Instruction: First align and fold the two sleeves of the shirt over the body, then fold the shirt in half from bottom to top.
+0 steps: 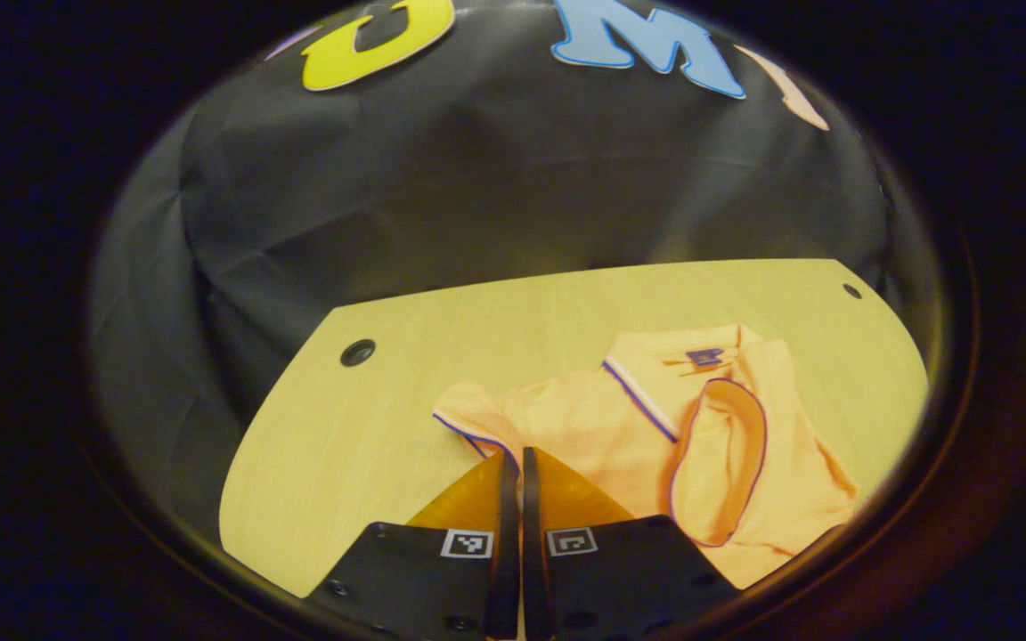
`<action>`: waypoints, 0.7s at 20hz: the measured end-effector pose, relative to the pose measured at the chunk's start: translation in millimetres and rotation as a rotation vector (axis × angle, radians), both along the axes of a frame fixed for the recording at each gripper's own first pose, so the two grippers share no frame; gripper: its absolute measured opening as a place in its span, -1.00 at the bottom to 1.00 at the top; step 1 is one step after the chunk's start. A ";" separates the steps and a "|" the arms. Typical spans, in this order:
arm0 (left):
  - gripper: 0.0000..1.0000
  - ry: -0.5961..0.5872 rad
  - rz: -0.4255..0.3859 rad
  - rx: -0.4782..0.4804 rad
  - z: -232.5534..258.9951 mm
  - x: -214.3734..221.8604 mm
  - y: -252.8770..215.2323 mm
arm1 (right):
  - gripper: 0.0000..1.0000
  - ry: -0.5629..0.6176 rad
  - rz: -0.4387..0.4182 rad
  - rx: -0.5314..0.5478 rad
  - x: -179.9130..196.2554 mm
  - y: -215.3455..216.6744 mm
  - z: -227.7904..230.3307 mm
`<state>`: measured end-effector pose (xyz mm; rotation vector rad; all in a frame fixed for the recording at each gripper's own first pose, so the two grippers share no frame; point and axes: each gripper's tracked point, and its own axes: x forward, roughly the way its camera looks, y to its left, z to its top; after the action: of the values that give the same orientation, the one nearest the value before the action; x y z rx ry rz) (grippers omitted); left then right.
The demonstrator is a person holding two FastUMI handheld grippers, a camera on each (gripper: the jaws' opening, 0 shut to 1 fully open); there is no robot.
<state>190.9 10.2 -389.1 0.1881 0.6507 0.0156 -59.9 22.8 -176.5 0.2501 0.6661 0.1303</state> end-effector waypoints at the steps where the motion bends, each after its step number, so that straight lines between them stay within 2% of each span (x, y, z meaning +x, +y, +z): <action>1: -0.84 -0.004 -0.029 -0.005 2.2 2.6 -16.5 | -0.47 0.000 -0.004 0.000 -0.1 -0.4 0.3; 7: -0.84 -0.005 -0.198 -0.046 19.5 15.3 -107.7 | -0.47 0.011 -0.039 0.003 -1.4 -4.5 -2.1; 8: -0.84 -0.003 -0.221 -0.052 17.2 7.0 -119.0 | -0.47 0.013 -0.047 0.006 -1.3 -5.0 -1.0; 9: -0.74 0.000 -0.235 -0.052 19.9 7.0 -131.6 | -0.47 0.016 -0.055 0.010 -1.9 -4.4 -0.6; 10: -0.84 0.001 -0.242 -0.053 17.9 7.5 -138.7 | -0.47 0.018 -0.062 0.014 -1.9 -3.9 -0.3; 12: -0.64 0.010 -0.272 -0.095 19.4 4.0 -156.0 | -0.47 0.020 -0.074 0.017 -1.7 -4.3 -0.5; 14: -0.23 0.024 -0.298 -0.130 21.2 -1.4 -166.2 | -0.47 0.025 -0.080 0.020 -2.3 -4.4 -2.0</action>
<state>189.6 -156.0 -367.9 0.1581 0.6400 -0.3150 -62.2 18.4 -178.5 0.2974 0.6786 0.0576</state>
